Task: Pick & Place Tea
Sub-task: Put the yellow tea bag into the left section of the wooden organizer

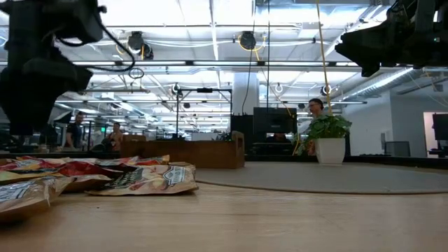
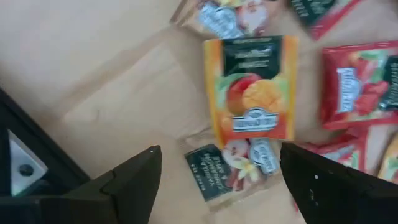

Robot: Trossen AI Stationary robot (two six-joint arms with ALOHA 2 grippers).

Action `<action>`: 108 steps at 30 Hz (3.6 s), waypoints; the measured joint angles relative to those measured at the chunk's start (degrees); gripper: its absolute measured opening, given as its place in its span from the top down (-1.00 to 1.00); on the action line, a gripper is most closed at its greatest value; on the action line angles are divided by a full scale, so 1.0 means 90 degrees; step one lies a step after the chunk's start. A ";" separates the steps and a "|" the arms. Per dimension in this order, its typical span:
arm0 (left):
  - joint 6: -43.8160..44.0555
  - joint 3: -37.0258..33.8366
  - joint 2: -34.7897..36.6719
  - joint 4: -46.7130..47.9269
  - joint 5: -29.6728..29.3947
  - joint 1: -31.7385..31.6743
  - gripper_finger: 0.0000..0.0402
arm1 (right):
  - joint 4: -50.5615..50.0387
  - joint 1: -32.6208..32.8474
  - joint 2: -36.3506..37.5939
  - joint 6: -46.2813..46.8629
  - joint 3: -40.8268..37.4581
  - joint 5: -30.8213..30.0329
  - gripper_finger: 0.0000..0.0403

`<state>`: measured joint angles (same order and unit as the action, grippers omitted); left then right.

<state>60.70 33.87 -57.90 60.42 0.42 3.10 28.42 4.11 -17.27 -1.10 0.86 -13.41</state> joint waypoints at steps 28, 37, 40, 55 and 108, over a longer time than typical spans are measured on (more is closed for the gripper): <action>-0.0351 -0.1516 0.0164 -0.2348 0.0808 -0.0814 -0.61 | -0.0002 0.0002 -0.0001 0.0000 -0.0001 0.0000 0.23; -0.0233 -0.1529 0.0150 -0.2332 0.0582 -0.0814 -0.10 | 0.0000 0.0002 -0.0001 0.0000 0.0000 0.0000 0.23; -0.0230 -0.1533 0.0147 -0.2352 0.0564 -0.0816 0.17 | -0.0001 -0.0001 0.0002 0.0000 -0.0001 0.0000 0.23; -0.0596 -0.0824 0.0140 -0.2240 0.0685 -0.0488 0.93 | 0.0000 0.0000 0.0001 0.0000 -0.0001 0.0000 0.23; -0.5369 -0.1300 -0.2000 -0.8459 -0.2528 -0.1713 0.90 | -0.0002 0.0000 -0.0001 0.0000 -0.0001 0.0000 0.23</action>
<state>12.38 22.17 -75.90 -15.70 -22.33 -12.32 28.41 4.10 -17.28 -1.10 0.85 -13.41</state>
